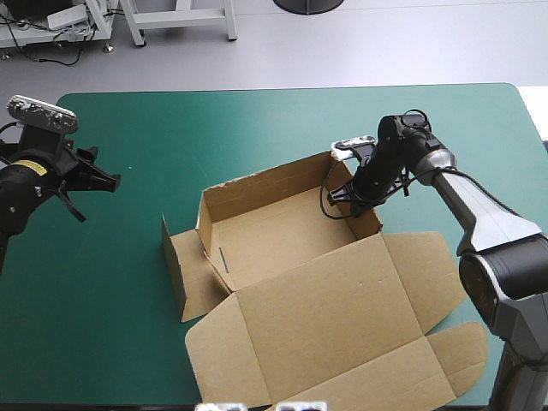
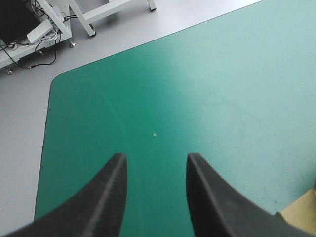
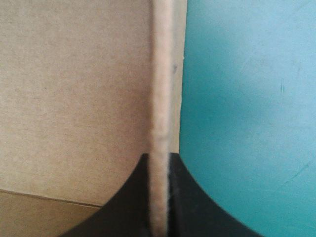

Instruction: Fold the box

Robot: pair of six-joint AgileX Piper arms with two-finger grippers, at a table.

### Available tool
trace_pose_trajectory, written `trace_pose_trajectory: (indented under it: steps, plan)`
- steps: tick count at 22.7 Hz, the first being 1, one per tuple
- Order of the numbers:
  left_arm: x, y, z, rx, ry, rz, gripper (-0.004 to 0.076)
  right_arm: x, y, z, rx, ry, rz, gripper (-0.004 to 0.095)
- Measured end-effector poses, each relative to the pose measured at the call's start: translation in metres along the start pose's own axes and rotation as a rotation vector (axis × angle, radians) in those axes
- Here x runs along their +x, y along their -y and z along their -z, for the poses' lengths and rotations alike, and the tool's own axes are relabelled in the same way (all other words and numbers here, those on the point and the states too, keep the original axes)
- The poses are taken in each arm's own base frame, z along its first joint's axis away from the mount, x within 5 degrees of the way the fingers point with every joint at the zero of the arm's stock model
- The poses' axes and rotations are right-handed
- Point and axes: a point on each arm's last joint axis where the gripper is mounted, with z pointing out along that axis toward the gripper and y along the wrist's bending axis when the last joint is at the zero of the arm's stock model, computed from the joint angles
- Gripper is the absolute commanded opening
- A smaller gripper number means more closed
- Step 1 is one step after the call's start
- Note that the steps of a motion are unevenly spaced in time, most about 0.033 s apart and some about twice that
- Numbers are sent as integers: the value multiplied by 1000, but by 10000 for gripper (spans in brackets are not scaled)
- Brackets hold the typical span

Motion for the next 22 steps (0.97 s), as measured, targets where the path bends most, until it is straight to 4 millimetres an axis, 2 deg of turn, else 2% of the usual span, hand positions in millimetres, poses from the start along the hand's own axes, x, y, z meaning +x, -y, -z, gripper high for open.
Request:
trace_pose_trajectory:
  steps: [4,5,6,7,10,11,15,19,22]
  plan:
    - [0,0,0,0,2,0,279,3,20,13,-66,40,-113,-25]
    - [-1,0,0,5,6,8,279,7,37,31,-88,90,-176,-25]
    - [-1,1,0,12,9,13,279,9,44,39,-86,113,-195,-25]
    - [-1,2,0,24,16,12,279,18,54,59,-61,164,-228,-25]
    - [-2,3,0,33,22,11,279,35,53,76,-28,189,-237,-25]
    - [-2,3,0,37,24,12,279,48,50,79,-23,177,-237,-25]
    - [-3,4,0,44,29,16,279,74,47,60,-30,111,-259,-25]
    - [-3,6,0,69,36,20,280,78,48,44,-43,121,-274,-25]
    - [-3,7,0,82,33,25,312,78,47,43,-56,129,-248,-25]
